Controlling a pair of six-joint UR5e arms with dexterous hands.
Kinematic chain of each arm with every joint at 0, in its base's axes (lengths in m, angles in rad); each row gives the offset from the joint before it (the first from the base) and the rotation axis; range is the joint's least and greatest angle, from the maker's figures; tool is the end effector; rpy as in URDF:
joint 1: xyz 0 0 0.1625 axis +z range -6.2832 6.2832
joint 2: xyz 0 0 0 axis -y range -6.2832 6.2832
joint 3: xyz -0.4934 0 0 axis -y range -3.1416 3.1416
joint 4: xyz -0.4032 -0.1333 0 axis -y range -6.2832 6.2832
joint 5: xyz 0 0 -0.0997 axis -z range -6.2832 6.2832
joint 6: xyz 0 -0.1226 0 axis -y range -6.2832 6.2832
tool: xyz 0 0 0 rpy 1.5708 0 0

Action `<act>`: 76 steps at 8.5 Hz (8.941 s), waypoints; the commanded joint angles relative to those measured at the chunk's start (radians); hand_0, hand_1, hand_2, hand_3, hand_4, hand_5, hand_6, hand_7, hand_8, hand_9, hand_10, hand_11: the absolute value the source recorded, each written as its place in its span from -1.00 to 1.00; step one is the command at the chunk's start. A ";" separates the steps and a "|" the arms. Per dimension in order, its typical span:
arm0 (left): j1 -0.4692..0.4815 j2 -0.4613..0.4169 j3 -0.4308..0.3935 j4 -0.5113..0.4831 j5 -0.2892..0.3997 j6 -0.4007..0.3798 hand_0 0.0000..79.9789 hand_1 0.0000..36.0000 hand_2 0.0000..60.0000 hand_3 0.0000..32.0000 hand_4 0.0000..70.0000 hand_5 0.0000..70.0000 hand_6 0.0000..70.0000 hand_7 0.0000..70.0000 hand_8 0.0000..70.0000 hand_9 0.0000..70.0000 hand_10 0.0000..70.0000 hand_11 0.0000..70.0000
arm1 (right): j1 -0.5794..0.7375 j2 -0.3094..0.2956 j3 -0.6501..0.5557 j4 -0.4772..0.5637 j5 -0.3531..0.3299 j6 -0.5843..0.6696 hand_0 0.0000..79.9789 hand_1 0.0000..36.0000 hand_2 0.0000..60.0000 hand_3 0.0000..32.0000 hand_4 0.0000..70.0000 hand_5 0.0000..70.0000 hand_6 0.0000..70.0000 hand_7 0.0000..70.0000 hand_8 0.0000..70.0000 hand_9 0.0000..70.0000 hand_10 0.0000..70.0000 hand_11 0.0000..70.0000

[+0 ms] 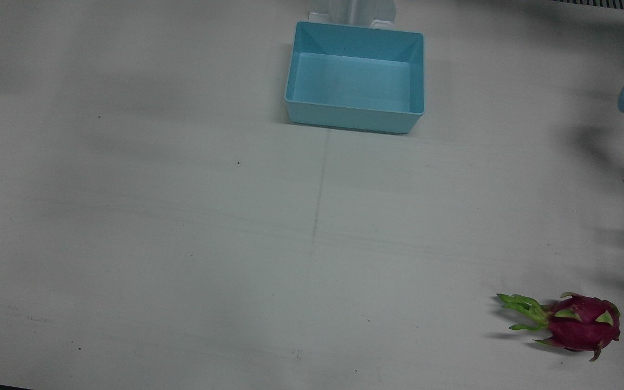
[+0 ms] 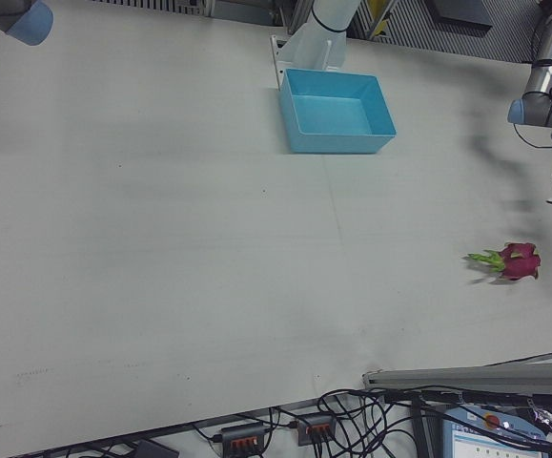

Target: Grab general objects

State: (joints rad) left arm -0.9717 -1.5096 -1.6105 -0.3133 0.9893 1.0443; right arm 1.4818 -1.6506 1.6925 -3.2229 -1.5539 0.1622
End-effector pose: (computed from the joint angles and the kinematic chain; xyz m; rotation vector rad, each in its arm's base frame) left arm 0.1161 -0.5258 0.7297 0.9107 1.9265 -1.5093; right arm 0.0920 -0.4922 0.7419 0.2487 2.1191 -2.2172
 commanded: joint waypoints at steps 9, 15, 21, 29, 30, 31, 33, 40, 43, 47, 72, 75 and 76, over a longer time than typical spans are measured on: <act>0.183 -0.377 -0.041 0.978 -0.156 0.226 0.22 -0.39 -1.00 1.00 -1.00 -1.00 -1.00 -1.00 -1.00 -1.00 -1.00 -1.00 | 0.000 0.000 -0.001 0.000 0.000 -0.001 -1.00 -1.00 -1.00 -1.00 -1.00 -1.00 -1.00 -1.00 -1.00 -1.00 -1.00 -1.00; 0.186 -0.400 0.070 0.895 -0.153 0.230 0.19 -0.50 -1.00 0.86 -1.00 -1.00 -1.00 -1.00 -0.95 -1.00 -1.00 -1.00 | 0.000 0.000 -0.001 0.002 0.000 -0.001 -1.00 -1.00 -1.00 -1.00 -1.00 -1.00 -1.00 -1.00 -1.00 -1.00 -1.00 -1.00; 0.224 -0.455 0.225 0.813 -0.152 0.232 0.19 -0.51 -1.00 -1.00 -1.00 1.00 -1.00 -1.00 -0.93 -1.00 -1.00 -1.00 | 0.000 0.000 -0.002 0.000 0.000 -0.001 -1.00 -1.00 -1.00 -1.00 -1.00 -1.00 -1.00 -1.00 -1.00 -1.00 -1.00 -1.00; 0.232 -0.455 0.241 0.800 -0.202 0.230 0.29 0.15 -0.24 -1.00 -0.91 1.00 -0.55 -0.31 -0.88 -0.89 -0.79 -0.64 | 0.000 0.000 -0.002 0.002 0.000 0.000 -1.00 -1.00 -1.00 -1.00 -1.00 -1.00 -1.00 -1.00 -1.00 -1.00 -1.00 -1.00; 0.232 -0.454 0.241 0.801 -0.216 0.230 0.28 0.14 -0.11 -1.00 -0.82 1.00 -0.40 -0.08 -0.77 -0.73 -0.68 -0.49 | 0.000 0.000 -0.002 0.000 0.000 -0.001 -1.00 -1.00 -1.00 -1.00 -1.00 -1.00 -1.00 -1.00 -1.00 -1.00 -1.00 -1.00; 0.232 -0.455 0.241 0.807 -0.218 0.230 0.28 0.12 -0.10 -1.00 -0.78 1.00 -0.32 0.03 -0.72 -0.64 -0.64 -0.43 | 0.000 0.000 -0.002 0.002 0.000 -0.001 -1.00 -1.00 -1.00 -1.00 -1.00 -1.00 -1.00 -1.00 -1.00 -1.00 -1.00 -1.00; 0.237 -0.455 0.238 0.829 -0.250 0.230 0.22 0.12 0.65 -1.00 -0.38 1.00 0.18 0.59 -0.26 0.05 -0.20 0.19 | 0.000 0.000 -0.002 0.002 0.000 -0.001 -1.00 -1.00 -1.00 -1.00 -1.00 -1.00 -1.00 -1.00 -1.00 -1.00 -1.00 -1.00; 0.232 -0.443 -0.122 1.012 -0.351 0.217 -0.69 -0.63 1.00 -1.00 0.34 1.00 1.00 1.00 1.00 1.00 1.00 1.00 | 0.000 0.000 -0.001 0.000 0.000 -0.001 -1.00 -1.00 -1.00 -1.00 -1.00 -1.00 -1.00 -1.00 -1.00 -1.00 -1.00 -1.00; 0.220 -0.445 -0.296 1.025 -0.176 0.209 -0.52 -0.73 1.00 -1.00 0.19 1.00 1.00 1.00 1.00 1.00 1.00 1.00 | 0.000 0.000 0.001 0.000 0.000 -0.001 -1.00 -1.00 -1.00 -1.00 -1.00 -1.00 -1.00 -1.00 -1.00 -1.00 -1.00 -1.00; 0.182 -0.432 -0.305 0.682 0.104 0.207 -0.01 -0.82 0.26 -1.00 0.05 1.00 0.87 1.00 0.61 1.00 1.00 1.00 | 0.000 0.000 -0.001 0.002 0.000 0.000 -1.00 -1.00 -1.00 -1.00 -1.00 -1.00 -1.00 -1.00 -1.00 -1.00 -1.00 -1.00; 0.696 -0.324 -0.425 0.194 0.453 0.140 0.15 -0.72 -1.00 -1.00 -0.45 -1.00 -0.50 -0.27 -0.77 -0.90 -0.83 -0.73 | 0.000 0.000 -0.001 0.000 0.000 0.000 -1.00 -1.00 -1.00 -1.00 -1.00 -1.00 -1.00 -1.00 -1.00 -1.00 -1.00 -1.00; 0.686 -0.319 -0.425 0.197 0.456 0.137 0.15 -0.66 -1.00 -1.00 -0.44 -1.00 -0.53 -0.29 -0.80 -0.90 -0.82 -0.72 | 0.000 0.000 -0.001 0.002 0.000 0.000 -1.00 -1.00 -1.00 -1.00 -1.00 -1.00 -1.00 -1.00 -1.00 -1.00 -1.00 -1.00; 0.677 -0.313 -0.417 0.221 0.457 0.116 0.17 -0.57 -0.99 -1.00 -0.43 -1.00 -0.55 -0.31 -0.83 -0.90 -0.81 -0.70 | 0.000 0.000 -0.001 0.002 0.000 -0.001 -1.00 -1.00 -1.00 -1.00 -1.00 -1.00 -1.00 -1.00 -1.00 -1.00 -1.00 -1.00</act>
